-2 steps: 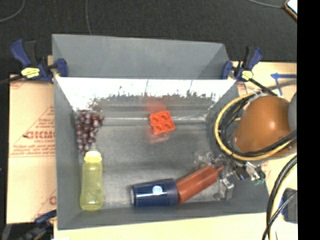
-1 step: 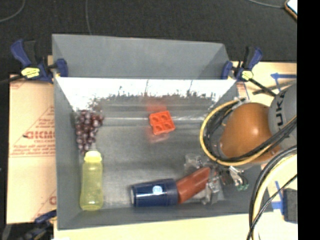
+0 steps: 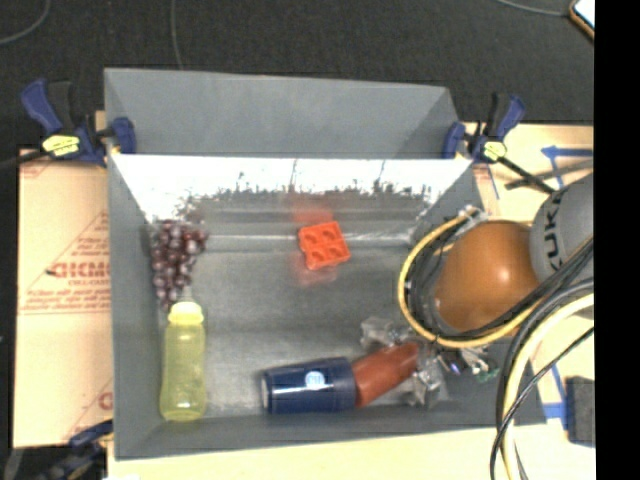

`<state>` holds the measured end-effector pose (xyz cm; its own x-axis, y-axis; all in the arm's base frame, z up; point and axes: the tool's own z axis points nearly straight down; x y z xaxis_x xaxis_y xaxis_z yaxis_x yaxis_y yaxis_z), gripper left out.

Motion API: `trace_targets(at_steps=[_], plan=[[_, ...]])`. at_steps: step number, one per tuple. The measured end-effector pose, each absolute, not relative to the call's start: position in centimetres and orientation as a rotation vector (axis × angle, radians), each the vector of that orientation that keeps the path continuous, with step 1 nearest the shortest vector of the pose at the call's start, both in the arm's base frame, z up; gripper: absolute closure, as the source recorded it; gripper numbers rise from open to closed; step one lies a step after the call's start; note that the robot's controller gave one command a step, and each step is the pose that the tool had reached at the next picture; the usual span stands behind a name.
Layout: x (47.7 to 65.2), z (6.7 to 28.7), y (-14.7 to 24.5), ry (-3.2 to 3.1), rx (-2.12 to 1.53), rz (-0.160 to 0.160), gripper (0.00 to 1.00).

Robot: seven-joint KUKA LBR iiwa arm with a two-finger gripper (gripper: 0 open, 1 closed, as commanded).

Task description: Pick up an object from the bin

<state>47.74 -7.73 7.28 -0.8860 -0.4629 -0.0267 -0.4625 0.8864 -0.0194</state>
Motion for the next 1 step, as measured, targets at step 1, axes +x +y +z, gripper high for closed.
trace_targets(at_steps=[1], plan=[[47.88,7.04,-9.65,3.082,-0.519,-0.008,1.0]])
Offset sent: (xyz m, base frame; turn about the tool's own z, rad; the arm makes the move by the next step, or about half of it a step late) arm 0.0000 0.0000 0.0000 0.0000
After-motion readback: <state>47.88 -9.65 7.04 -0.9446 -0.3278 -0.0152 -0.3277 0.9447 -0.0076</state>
